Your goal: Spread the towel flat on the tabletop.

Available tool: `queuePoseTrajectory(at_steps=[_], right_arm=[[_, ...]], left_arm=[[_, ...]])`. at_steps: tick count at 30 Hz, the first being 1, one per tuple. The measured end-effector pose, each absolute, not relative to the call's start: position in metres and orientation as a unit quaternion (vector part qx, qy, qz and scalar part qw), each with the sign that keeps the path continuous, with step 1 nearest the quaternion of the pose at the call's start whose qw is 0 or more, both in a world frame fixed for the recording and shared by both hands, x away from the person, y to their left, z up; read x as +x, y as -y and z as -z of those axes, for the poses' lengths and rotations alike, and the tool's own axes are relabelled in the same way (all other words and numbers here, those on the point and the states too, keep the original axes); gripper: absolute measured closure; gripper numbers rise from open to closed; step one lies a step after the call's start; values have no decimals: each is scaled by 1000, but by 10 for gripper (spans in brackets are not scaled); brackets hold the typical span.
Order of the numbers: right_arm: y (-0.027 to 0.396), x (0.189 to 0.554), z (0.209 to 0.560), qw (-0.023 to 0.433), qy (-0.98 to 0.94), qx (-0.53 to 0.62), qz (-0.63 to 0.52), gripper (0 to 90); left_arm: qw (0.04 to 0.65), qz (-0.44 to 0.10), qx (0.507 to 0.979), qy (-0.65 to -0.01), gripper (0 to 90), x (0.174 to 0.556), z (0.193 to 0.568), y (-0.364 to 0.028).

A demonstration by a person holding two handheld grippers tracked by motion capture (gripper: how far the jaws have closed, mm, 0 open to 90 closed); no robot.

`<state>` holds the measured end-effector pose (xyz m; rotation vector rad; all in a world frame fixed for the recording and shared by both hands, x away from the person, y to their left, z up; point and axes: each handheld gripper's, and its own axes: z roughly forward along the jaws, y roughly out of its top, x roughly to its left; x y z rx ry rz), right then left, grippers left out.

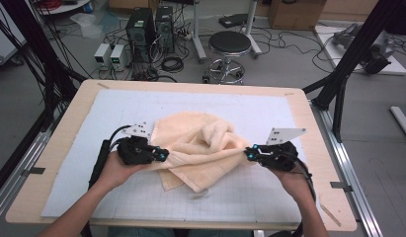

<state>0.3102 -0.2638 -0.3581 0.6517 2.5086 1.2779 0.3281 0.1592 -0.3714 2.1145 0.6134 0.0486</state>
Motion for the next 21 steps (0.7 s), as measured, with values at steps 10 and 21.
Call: queuePoseTrajectory(at_steps=[10,21], right_arm=[[254,339,359,119,-875,235,-407,847],[199,389,397,98,-881,250,-390,847]], left_arm=[[428,-30,868,-251,833,333,380,-154],[394,-56,850,-345,835,363,404,-191]])
